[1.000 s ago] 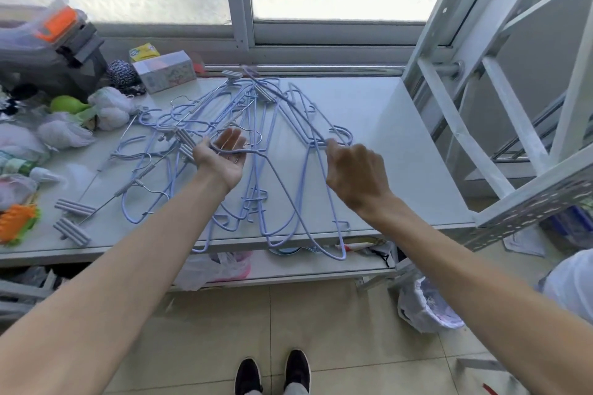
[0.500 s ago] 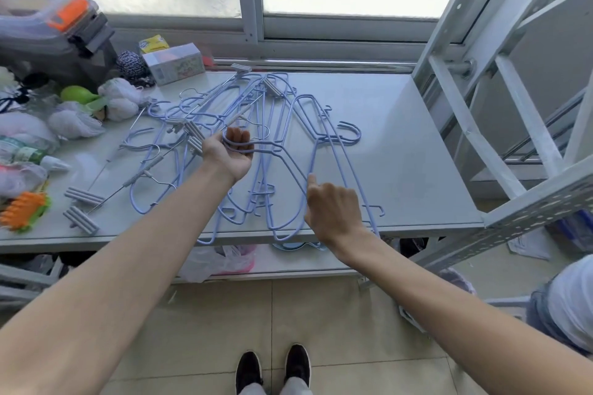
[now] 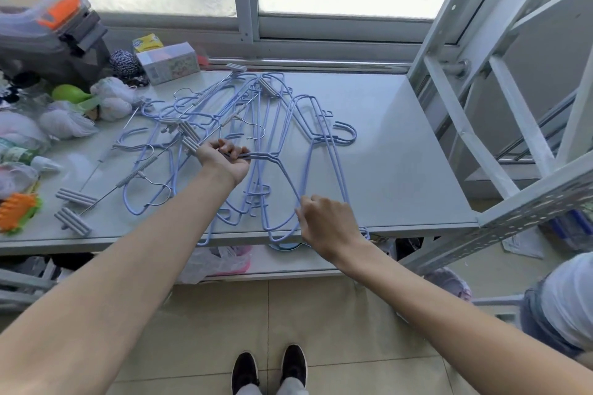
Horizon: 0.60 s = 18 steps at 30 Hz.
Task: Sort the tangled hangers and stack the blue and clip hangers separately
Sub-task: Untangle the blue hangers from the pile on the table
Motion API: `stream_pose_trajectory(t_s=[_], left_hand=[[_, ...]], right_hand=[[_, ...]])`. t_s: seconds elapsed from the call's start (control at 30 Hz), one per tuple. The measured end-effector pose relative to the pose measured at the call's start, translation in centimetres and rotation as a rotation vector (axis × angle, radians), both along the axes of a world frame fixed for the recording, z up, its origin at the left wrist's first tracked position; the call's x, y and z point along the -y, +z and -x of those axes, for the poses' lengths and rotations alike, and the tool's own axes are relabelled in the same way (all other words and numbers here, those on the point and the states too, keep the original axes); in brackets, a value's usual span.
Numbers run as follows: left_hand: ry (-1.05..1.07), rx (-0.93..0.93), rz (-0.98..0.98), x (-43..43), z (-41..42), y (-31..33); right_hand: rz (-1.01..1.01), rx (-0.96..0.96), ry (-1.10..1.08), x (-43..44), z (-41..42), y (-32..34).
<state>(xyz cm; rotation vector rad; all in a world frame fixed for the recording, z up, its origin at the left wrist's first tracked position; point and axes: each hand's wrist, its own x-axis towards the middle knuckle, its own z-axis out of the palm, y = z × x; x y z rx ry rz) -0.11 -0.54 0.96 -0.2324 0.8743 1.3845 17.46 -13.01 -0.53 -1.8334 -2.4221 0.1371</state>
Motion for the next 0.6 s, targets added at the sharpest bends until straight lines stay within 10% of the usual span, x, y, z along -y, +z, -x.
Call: stream_pose_trajectory(t_s=[0.6], left_hand=[[-0.134,-0.042,0.033,-0.1,0.6,-0.5]], right_hand=[[0.401,-0.447,-0.208,-2.4,-2.2,0.2]])
